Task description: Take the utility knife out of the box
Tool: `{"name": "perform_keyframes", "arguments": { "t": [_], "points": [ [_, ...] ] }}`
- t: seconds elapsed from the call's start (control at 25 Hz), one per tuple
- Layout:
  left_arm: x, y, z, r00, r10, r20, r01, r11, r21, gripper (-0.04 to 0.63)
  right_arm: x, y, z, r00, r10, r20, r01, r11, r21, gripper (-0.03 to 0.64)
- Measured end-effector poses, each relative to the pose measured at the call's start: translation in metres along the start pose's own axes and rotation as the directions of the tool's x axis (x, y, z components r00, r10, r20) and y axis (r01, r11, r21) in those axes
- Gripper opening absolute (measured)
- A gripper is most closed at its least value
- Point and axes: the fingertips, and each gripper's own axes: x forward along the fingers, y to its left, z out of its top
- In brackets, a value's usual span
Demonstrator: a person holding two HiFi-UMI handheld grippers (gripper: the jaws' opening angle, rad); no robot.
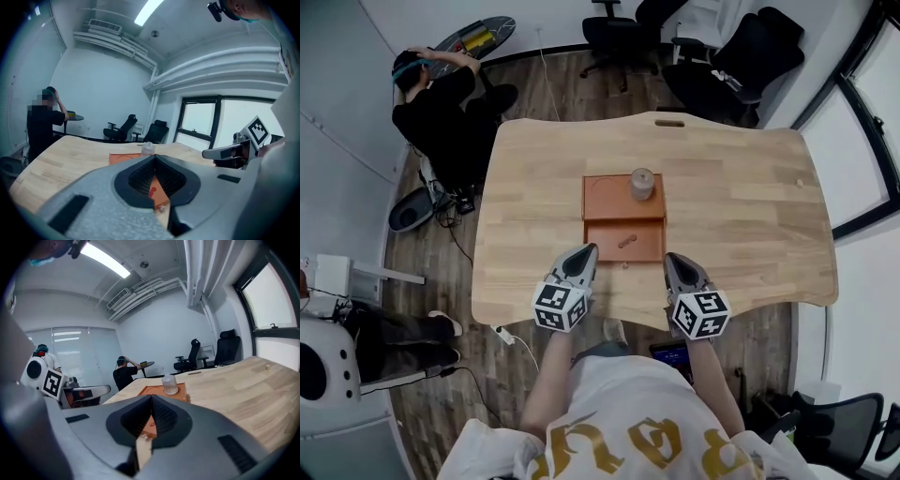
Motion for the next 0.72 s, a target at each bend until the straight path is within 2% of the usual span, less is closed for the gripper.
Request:
{"name": "perform_keyframes", "arguments": {
  "t": [0.16,0.52,0.72],
  "points": [
    [0.020,0.018,0.009,1.000,-0.021,0.015,0.021,1.000,-0.001,0.009,0.022,-0.003,0.004,1.000,-0.006,-0.003,0.006,1.000,-0.011,0.011],
    [0.035,0.021,0.023,0.997,-0.067,0.031,0.067,0.998,0.011,0.009,0.028,-0.008,0.018,0.999,-0.038,0.019,0.038,0.999,-0.010,0.011],
    [0.041,0.025,0.034,0.996,-0.066,0.057,0.065,0.998,0.016,0.009,0.034,-0.010,0.024,0.999,-0.028,0.026,0.029,0.999,-0.028,0.011]
  ]
}}
